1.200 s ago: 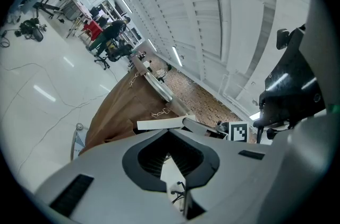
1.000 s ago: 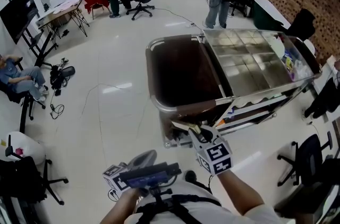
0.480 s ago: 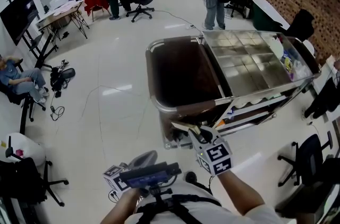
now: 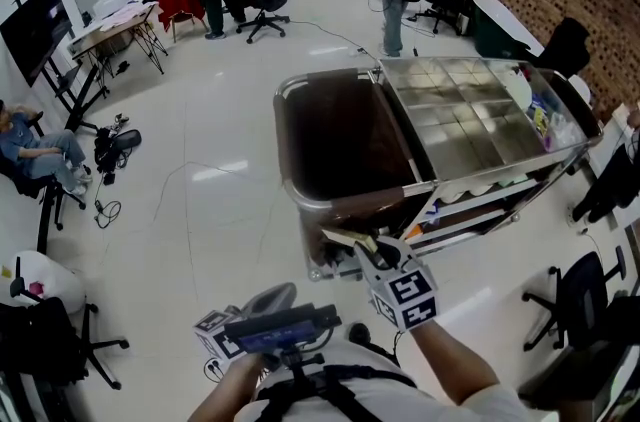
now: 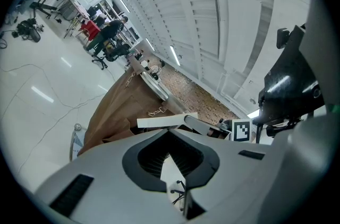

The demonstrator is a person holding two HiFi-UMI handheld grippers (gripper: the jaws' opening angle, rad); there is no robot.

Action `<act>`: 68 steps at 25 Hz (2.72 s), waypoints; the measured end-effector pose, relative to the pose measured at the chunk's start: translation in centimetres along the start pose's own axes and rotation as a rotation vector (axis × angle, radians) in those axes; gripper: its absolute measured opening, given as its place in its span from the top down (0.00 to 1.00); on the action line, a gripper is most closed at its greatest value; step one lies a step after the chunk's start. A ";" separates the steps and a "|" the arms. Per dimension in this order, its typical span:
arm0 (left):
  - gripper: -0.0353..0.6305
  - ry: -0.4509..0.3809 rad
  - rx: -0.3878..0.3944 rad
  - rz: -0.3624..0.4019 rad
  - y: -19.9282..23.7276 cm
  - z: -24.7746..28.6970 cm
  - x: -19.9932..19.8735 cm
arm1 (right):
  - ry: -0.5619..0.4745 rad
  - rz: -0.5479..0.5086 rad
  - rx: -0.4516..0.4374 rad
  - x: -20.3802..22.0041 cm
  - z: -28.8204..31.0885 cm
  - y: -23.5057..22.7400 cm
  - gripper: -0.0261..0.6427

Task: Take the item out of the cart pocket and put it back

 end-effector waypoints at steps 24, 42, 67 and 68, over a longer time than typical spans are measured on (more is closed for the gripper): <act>0.96 0.002 0.022 0.033 -0.2 0.0 0.3 | -0.023 -0.008 0.006 -1.0 -2.1 0.4 0.85; 0.96 -0.019 0.016 0.000 -0.7 0.4 0.0 | -0.030 -0.001 -0.001 -1.2 -2.7 0.4 0.85; 0.96 -0.017 0.002 0.008 -0.4 0.1 -0.3 | -0.025 0.002 -0.010 -1.3 -3.5 0.3 0.85; 0.96 -0.026 0.001 0.003 -0.5 0.1 -0.5 | -0.024 0.003 -0.010 -1.3 -3.6 0.3 0.85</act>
Point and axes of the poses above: the fingertips, and each gripper's own axes: z forward along the fingers, y to its left, x out of its underside, the point moved 3 cm from there along -z, backward along the fingers, and after that the axes turned 11 degrees about y, right-handed, at the moved point
